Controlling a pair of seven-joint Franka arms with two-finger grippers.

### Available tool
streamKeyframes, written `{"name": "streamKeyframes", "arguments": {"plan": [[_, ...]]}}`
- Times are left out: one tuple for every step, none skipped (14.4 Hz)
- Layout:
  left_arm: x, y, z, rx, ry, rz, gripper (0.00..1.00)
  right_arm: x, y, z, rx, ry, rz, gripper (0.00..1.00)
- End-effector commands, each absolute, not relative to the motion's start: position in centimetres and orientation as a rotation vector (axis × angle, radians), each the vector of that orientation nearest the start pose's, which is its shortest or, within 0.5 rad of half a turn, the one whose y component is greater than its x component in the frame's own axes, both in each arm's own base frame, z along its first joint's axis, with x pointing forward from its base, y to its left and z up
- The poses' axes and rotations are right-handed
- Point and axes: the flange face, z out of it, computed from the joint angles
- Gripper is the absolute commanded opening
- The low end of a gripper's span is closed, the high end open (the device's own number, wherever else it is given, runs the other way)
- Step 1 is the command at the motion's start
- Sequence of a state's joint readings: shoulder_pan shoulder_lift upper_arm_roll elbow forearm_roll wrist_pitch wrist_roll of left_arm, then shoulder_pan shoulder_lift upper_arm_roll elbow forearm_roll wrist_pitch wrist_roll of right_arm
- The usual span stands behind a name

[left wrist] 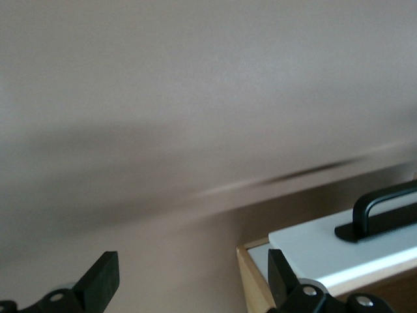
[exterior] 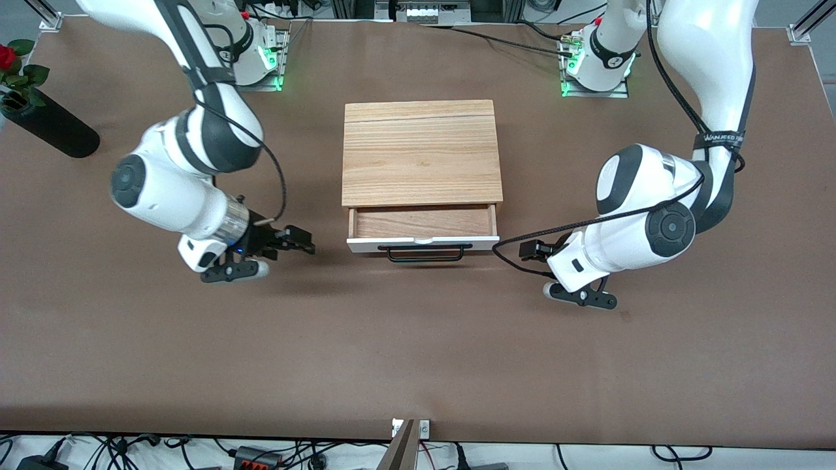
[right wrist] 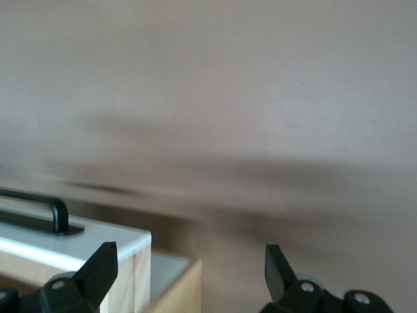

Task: Close drawer with both arms simultaneously
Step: 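Move the left gripper and the right gripper toward the drawer front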

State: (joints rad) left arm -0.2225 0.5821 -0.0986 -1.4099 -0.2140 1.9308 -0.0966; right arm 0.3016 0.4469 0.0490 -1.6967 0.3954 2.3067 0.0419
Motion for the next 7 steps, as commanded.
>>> {"name": "streamKeyframes", "arguments": {"plan": [[67.7, -23.9, 34.8, -3.405, 0.211, 0.196, 1.00, 64.0, 28.0, 33.5, -2.752, -0.023, -0.243, 1.00], [67.4, -25.0, 34.5, -3.405, 0.225, 0.204, 1.00, 63.7, 29.3, 32.8, -2.746, 0.032, -0.256, 1.00], [66.9, -26.3, 33.5, -3.397, 0.255, 0.232, 1.00, 63.2, 30.8, 32.0, -2.745, 0.043, -0.251, 1.00], [66.7, -26.7, 33.0, -3.392, 0.272, 0.244, 1.00, 62.6, 32.0, 31.8, -2.743, 0.025, -0.253, 1.00], [66.6, -26.8, 32.4, -3.389, 0.273, 0.265, 1.00, 62.1, 32.9, 31.5, -2.744, 0.009, -0.243, 1.00], [66.3, -27.2, 32.1, -3.391, 0.278, 0.290, 1.00, 62.0, 33.0, 31.3, -2.746, 0.003, -0.239, 1.00], [65.8, -28.1, 32.0, -3.401, 0.291, 0.309, 1.00, 61.9, 33.1, 31.3, -2.748, -0.006, -0.234, 1.00]]}}
